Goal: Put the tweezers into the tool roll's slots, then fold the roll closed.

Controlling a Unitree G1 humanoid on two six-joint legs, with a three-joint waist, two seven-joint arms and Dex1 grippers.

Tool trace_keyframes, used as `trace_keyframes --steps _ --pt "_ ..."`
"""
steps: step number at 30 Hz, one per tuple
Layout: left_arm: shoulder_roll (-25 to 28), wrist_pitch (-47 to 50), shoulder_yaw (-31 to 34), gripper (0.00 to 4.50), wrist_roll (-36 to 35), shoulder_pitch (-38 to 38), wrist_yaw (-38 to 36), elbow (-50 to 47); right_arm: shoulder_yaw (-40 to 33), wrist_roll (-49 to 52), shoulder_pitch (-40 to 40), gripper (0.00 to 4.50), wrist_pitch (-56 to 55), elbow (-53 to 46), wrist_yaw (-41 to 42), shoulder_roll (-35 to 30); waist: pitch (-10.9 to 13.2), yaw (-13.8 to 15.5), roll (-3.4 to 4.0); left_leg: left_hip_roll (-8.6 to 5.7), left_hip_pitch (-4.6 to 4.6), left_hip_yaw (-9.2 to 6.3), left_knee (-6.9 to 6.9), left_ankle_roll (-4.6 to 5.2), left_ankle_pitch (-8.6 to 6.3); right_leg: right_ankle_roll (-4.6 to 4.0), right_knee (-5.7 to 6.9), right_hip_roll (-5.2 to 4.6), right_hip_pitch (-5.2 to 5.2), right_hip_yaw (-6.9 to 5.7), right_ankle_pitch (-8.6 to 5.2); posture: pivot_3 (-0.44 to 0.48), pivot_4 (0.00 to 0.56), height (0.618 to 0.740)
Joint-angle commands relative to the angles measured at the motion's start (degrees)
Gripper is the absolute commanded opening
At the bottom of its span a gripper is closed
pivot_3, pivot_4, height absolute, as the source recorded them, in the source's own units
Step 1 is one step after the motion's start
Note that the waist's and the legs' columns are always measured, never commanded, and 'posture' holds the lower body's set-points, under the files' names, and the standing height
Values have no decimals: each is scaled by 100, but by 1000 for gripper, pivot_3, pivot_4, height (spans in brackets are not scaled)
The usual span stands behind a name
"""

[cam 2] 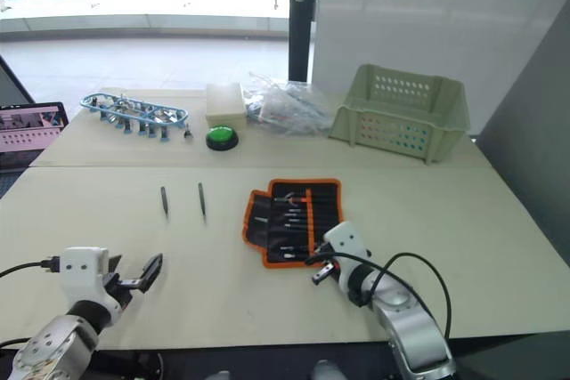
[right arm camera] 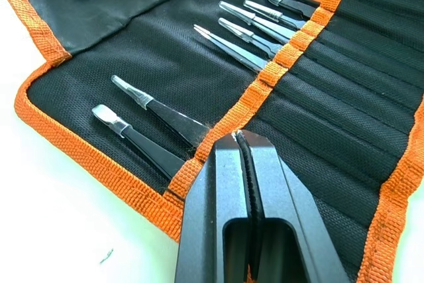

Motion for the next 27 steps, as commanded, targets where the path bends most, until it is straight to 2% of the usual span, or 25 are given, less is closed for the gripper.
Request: trace_keyframes --steps 1,6,15,17,18,19,20,22,27 --pt "-66 -92 -288 4484 338 -535 532 487 203 -11 158 0 167 229 -21 37 1 8 1 0 0 -3 0 0 0 0 1 0 1 -2 0 0 150 713" --pt "-341 -199 -517 4484 793 -1276 1334 1365 131 -22 174 0 174 177 -76 15 -1 27 5 -1 1 -6 0 -1 0 0 11 0 1 -4 0 0 150 713" --pt "-600 -975 -468 4484 867 -2670 1907 3617 142 3 124 0 197 181 -140 31 -30 148 58 -8 25 -13 0 4 11 1 18 2 21 -6 0 0 150 713" --pt "-590 -1145 -492 4484 859 -2885 1902 3999 148 4 99 0 201 189 -140 33 -29 148 71 -9 60 -15 -1 5 11 7 14 2 59 -7 -3 0 150 713" --pt "-587 -1227 -507 4484 847 -2987 1887 4154 149 8 89 0 205 188 -141 35 -33 150 78 -9 83 -15 -6 5 11 36 5 2 84 -8 -21 0 150 713" --pt "-577 -1279 -535 4062 840 -3077 1857 4288 150 9 84 0 207 187 -140 35 -34 150 81 -10 89 -15 -8 5 11 46 -3 2 93 -9 -27 0 150 713" --pt "-560 -1310 -571 3933 847 -3147 1840 4403 151 9 82 0 206 185 -139 33 -36 151 84 -9 88 -15 -8 5 11 47 -5 2 93 -9 -28 0 150 713" --pt "-569 -1392 -575 3378 816 -3209 1835 4522 151 9 84 0 206 181 -139 31 -38 153 87 -10 87 -17 -8 5 11 47 -5 2 93 -9 -27 0 150 713" --pt "-621 -1280 -652 1706 772 -3105 1823 4375 144 16 130 0 238 109 -161 43 -39 176 89 -13 84 -18 -8 4 11 47 -12 -2 96 -10 -27 0 150 713"
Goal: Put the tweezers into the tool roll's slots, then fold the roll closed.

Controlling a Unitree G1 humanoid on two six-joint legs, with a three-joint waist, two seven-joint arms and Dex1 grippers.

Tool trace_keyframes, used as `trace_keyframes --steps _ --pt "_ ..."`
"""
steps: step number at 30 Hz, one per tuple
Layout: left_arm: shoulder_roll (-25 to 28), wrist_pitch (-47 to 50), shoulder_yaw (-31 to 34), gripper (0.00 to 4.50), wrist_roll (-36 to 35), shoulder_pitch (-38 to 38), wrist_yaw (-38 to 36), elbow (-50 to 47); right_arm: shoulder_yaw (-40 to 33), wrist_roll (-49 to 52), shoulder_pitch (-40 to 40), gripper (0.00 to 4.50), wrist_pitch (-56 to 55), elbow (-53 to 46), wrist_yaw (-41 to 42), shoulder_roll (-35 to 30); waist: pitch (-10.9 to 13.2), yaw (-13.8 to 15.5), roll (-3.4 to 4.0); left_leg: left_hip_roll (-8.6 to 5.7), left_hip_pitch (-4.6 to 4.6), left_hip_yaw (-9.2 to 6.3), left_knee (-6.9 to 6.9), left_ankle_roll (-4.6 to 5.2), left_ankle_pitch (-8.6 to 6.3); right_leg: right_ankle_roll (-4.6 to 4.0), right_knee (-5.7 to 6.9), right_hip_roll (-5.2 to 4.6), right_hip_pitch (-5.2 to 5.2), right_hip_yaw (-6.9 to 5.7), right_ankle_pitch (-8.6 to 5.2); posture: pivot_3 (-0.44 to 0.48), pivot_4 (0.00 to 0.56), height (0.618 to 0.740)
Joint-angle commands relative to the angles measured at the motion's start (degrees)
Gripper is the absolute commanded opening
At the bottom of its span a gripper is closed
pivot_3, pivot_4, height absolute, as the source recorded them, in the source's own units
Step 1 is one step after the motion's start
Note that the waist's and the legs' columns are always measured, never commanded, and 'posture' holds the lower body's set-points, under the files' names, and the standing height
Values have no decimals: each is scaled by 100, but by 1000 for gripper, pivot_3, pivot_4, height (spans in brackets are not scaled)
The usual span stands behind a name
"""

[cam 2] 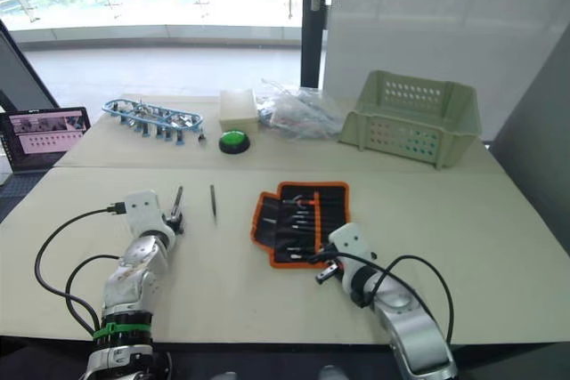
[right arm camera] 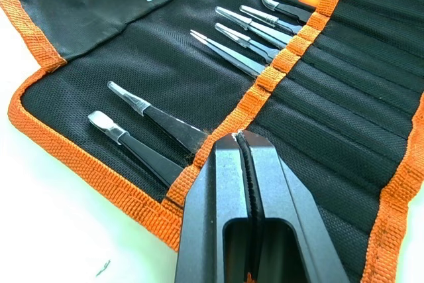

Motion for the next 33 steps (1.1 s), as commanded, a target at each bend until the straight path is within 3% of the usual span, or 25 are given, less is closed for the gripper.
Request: trace_keyframes --steps 1,5,18,27,33 --pt "-193 247 -195 1318 -134 154 -121 69 249 19 113 0 221 115 37 35 0 -2 0 0 -1 0 0 0 0 0 -3 0 0 0 0 0 150 713" --pt "-209 342 -203 46 -180 156 -174 -38 263 19 113 0 233 103 35 43 0 -2 -1 0 -3 0 -3 -1 -1 1 -9 -1 0 -1 0 0 150 713" --pt "-100 392 -75 46 -234 161 -142 -357 285 27 88 0 242 114 60 31 2 -2 -4 0 -4 -1 -27 -1 0 3 -38 -2 0 -3 1 0 150 713" --pt "360 210 108 46 -445 450 -508 -1611 317 36 94 0 251 109 61 32 43 -45 -73 3 -20 -3 -79 -8 4 -36 -68 -2 -24 -5 28 0 150 713" --pt "704 351 -2 46 -615 669 -917 -2216 364 39 102 0 253 113 67 41 50 -54 -80 4 -21 -3 -87 -8 4 -37 -73 -3 -27 -5 28 0 150 713"
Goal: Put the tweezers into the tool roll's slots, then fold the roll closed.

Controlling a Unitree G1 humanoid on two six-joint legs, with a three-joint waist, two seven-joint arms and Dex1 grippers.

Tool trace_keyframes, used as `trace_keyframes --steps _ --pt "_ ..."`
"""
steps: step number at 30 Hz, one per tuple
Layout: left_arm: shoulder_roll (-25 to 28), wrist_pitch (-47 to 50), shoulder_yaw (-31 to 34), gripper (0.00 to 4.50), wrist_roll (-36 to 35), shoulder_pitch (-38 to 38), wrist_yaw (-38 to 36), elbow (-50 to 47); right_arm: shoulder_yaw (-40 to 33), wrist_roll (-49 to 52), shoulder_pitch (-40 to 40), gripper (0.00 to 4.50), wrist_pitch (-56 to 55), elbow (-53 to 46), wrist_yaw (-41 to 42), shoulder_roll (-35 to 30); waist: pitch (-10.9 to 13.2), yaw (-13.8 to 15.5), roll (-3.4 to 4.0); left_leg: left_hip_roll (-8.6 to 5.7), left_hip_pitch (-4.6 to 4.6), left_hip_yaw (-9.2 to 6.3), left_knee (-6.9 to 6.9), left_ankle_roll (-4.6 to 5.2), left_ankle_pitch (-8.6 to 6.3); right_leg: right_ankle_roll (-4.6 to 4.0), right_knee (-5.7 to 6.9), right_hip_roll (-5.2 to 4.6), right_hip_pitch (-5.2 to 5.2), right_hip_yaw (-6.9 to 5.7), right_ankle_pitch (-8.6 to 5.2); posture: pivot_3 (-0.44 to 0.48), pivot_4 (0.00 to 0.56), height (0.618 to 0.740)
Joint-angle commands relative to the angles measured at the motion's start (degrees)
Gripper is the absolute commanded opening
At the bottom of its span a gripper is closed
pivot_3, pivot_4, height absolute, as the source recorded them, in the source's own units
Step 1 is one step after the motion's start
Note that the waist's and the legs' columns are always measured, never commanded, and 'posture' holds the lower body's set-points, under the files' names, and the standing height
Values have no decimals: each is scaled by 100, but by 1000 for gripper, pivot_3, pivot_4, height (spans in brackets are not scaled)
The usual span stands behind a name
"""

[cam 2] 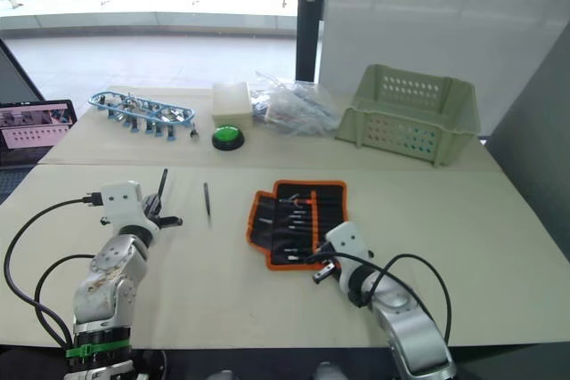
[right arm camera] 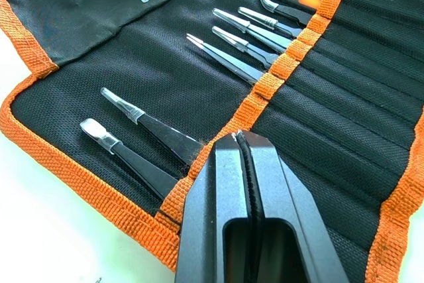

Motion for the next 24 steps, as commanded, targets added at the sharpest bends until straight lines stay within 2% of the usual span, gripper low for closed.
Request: trace_keyframes --steps 1,4,7,12,15,18,20,23,24 --pt "285 45 -135 46 -197 97 -470 -580 277 32 107 0 236 198 76 32 6 -4 -5 0 0 0 0 0 0 0 0 0 0 0 0 0 150 713" --pt "828 215 -437 46 -567 129 -1457 -934 285 40 68 0 248 214 92 33 22 -6 -10 2 0 0 0 0 0 0 0 2 -2 -2 0 0 150 713" --pt "1805 658 -1099 46 -1099 -107 -3031 -1183 309 40 21 0 252 241 122 19 25 -11 -10 4 -14 1 0 -3 2 -1 4 4 -21 -1 0 0 150 713" --pt "2815 649 -2144 46 -1107 -696 -4648 -948 323 34 1 0 268 231 96 30 29 -56 -3 4 -66 1 0 -20 13 -11 13 6 -81 1 6 0 150 713" --pt "2979 394 -2802 46 -860 -1335 -5386 -492 302 21 34 0 265 201 22 65 35 -74 2 6 -72 0 -1 -19 13 -12 13 9 -85 -1 6 0 150 713" --pt "3048 323 -3356 46 -509 -1867 -5827 -78 294 10 52 0 275 178 -47 111 37 -98 2 6 -73 1 0 -19 13 -11 11 10 -85 0 6 0 150 713" --pt "3010 145 -3730 46 -117 -2207 -5947 184 290 -3 87 0 275 152 -85 136 40 -124 6 6 -74 1 -1 -18 13 -11 11 12 -87 2 6 0 150 713" --pt "2838 361 -4072 46 -35 -2819 -6401 695 291 -19 162 0 288 86 -166 186 44 -106 8 6 -80 -1 -1 -17 13 -10 12 14 -92 1 5 0 150 713" --pt "2782 131 -4271 46 153 -3030 -6583 955 279 -20 229 0 301 20 -222 205 44 -106 8 6 -85 -1 0 -17 13 -10 12 14 -94 0 5 0 150 713"
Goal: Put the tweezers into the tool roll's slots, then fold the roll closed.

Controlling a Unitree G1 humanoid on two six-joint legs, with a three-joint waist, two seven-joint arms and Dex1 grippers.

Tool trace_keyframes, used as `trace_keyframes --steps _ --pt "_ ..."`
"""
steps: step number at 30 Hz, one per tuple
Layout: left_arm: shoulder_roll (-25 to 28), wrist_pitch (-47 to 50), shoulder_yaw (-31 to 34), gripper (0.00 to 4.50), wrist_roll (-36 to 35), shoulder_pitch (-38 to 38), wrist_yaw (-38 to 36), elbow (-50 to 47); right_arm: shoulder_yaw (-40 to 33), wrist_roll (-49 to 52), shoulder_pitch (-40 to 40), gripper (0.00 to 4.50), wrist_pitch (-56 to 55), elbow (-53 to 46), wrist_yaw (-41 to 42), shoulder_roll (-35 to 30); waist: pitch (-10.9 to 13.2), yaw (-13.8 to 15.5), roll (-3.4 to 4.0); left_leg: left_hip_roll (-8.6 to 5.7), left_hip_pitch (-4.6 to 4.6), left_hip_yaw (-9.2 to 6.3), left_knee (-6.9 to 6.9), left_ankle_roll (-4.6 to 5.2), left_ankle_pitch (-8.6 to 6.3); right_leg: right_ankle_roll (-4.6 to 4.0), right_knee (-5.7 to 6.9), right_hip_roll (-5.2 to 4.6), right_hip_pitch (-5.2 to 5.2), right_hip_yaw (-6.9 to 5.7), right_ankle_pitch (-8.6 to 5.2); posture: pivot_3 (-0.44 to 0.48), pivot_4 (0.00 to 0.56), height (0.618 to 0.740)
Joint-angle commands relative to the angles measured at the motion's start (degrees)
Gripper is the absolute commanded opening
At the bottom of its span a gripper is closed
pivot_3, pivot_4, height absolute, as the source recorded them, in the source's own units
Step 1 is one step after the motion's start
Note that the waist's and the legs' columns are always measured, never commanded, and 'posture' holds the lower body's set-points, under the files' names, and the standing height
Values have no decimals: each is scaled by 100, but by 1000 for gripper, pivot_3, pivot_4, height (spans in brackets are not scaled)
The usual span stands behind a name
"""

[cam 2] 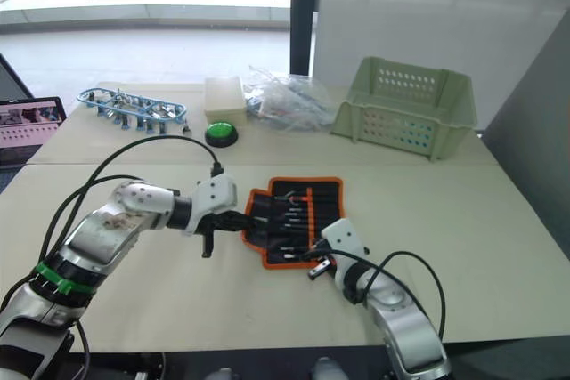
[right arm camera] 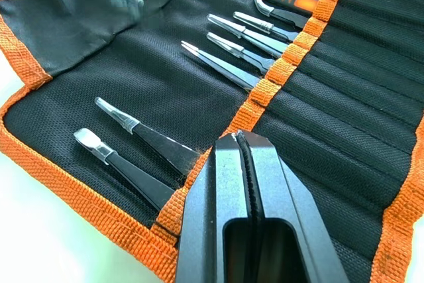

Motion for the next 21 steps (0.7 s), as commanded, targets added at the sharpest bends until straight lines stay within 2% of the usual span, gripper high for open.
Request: trace_keyframes --steps 1,7,21 --pt "-211 -350 -381 46 388 -640 -503 607 190 -14 312 0 307 22 -103 73 0 14 0 0 -2 0 0 0 0 0 0 0 -1 0 0 0 150 713" --pt "-757 -773 -578 46 724 -1024 -701 1300 270 -73 661 0 432 -360 -313 52 3 51 5 -1 -8 -1 1 5 -3 2 -1 -1 -3 -1 -2 0 150 713" --pt "-1384 -1266 -658 46 1407 -1138 -607 1896 334 -80 928 0 611 -663 -482 113 3 133 6 -2 -15 -2 9 25 -14 0 0 -1 -6 -2 -3 0 150 713"
